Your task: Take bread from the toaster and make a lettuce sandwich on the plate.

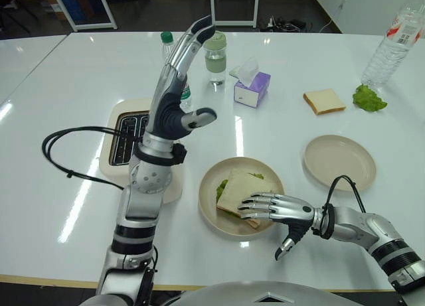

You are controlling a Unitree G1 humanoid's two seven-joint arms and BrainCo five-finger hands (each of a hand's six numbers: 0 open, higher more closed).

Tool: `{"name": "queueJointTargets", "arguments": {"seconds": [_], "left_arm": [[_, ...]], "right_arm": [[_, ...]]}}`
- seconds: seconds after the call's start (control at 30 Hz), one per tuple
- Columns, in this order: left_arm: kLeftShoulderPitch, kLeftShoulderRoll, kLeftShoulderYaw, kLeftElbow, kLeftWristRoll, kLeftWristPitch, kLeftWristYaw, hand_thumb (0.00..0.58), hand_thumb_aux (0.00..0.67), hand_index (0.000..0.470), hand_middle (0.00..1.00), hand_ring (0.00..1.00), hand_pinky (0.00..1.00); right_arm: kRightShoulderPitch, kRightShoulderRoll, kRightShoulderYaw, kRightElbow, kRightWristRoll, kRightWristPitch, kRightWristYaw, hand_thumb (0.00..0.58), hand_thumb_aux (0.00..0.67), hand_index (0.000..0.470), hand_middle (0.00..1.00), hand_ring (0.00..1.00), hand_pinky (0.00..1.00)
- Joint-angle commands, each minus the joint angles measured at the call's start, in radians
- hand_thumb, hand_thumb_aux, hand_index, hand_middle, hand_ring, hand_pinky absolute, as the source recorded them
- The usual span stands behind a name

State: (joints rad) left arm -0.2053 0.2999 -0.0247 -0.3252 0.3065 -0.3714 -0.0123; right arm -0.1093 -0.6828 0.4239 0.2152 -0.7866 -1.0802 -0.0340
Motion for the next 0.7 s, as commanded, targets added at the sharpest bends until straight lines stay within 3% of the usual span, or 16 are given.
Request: {"name": "queueJointTargets", "arguments": {"seconds": [0.03,0.17,0.33,0.37,0.4,0.43,0.47,0.6,0.7], "left_arm": [[0.146,0.083,0.038,-0.020,-0.142,-0.032,-0.122,0.000,0.000,0.000,0.00,0.00,0.00],[0.316,0.171,0.055,-0.063,-0.331,-0.126,-0.273,0.000,0.000,0.000,0.00,0.00,0.00],[0.497,0.313,0.052,-0.088,-0.458,-0.236,-0.480,0.000,0.000,0.000,0.00,0.00,0.00],[0.536,0.350,0.051,-0.067,-0.456,-0.259,-0.524,0.505,0.428,0.300,0.00,0.00,0.00],[0.574,0.381,0.053,-0.036,-0.451,-0.296,-0.565,0.580,0.670,0.470,0.00,0.00,0.00],[0.609,0.400,0.054,-0.004,-0.440,-0.329,-0.593,0.580,0.670,0.470,0.87,0.87,0.87],[0.635,0.405,0.054,0.020,-0.422,-0.346,-0.604,0.580,0.670,0.470,1.00,1.00,1.00],[0.651,0.420,0.007,0.134,-0.246,-0.384,-0.632,0.580,0.670,0.470,1.00,1.00,1.00],[0.611,0.429,-0.075,0.255,-0.106,-0.403,-0.655,0.580,0.670,0.470,1.00,1.00,1.00]], "right_arm": [[0.024,0.040,-0.146,-0.122,0.199,0.003,-0.083,0.000,0.000,0.000,0.00,0.00,0.00],[0.094,0.034,-0.219,-0.237,0.494,0.038,-0.079,0.000,0.000,0.000,0.00,0.00,0.00],[0.233,-0.087,-0.220,-0.339,0.700,0.056,0.061,0.000,0.000,0.000,0.00,0.00,0.00],[0.270,-0.131,-0.213,-0.336,0.732,0.059,0.105,0.000,0.000,0.000,0.00,0.00,0.00],[0.309,-0.170,-0.211,-0.325,0.763,0.074,0.150,0.000,0.000,0.000,0.00,0.00,0.00],[0.344,-0.202,-0.214,-0.293,0.770,0.079,0.191,0.205,0.131,0.092,0.53,0.53,0.53],[0.371,-0.226,-0.216,-0.262,0.776,0.086,0.228,0.580,0.670,0.470,1.00,1.00,1.00],[0.404,-0.307,-0.186,-0.172,0.718,0.103,0.393,0.580,0.670,0.470,1.00,1.00,1.00],[0.369,-0.292,-0.147,-0.123,0.626,0.138,0.474,0.580,0.670,0.470,1.00,1.00,1.00]]}}
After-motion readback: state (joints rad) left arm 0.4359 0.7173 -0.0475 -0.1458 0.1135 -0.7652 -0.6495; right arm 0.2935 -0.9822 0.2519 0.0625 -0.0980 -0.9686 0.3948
